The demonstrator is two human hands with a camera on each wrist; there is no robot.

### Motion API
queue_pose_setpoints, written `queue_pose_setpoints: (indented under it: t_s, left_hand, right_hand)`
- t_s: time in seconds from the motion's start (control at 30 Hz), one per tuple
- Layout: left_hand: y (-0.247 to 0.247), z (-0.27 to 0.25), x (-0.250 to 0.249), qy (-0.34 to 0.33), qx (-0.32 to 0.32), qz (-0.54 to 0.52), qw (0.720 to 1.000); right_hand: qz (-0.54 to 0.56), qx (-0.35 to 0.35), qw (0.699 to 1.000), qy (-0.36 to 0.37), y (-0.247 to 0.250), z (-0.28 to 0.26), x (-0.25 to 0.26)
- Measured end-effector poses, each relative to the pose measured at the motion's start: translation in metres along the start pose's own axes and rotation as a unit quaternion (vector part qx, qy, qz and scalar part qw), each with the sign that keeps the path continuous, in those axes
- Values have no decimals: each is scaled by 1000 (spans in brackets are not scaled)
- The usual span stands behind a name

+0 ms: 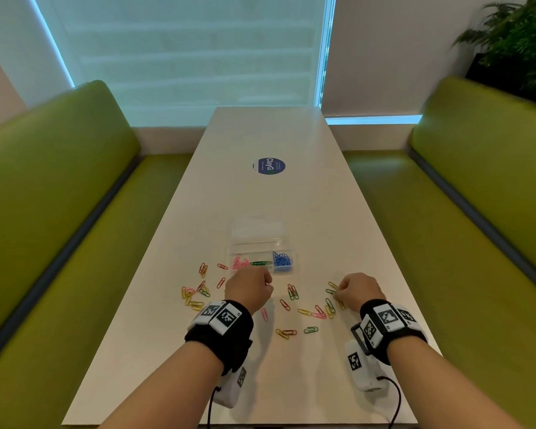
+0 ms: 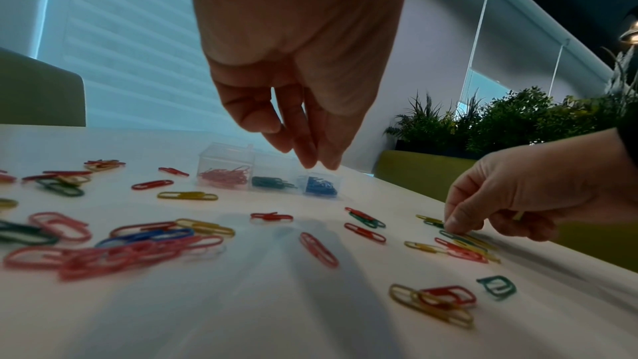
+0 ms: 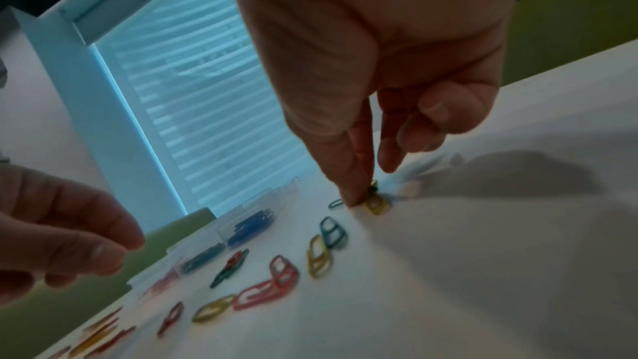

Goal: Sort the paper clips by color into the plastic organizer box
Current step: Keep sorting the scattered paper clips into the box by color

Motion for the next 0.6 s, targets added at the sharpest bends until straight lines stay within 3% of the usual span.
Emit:
queue_pose_setpoints:
  t_s: [0.6]
  left_hand:
    - [-22,4,-35,-54,52,15,997]
  right_hand:
    - [-138,13,988,64,0,-7,0]
Point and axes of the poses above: each hand's wrist, its own z-axis towards the middle knuckle, its own y-axis out of the back of the hand, x = y × z, the point moved 1 cm from there along z, towards the middle knuckle, and after that the axes turned 6 degrees about x, right-handed, at the moved point
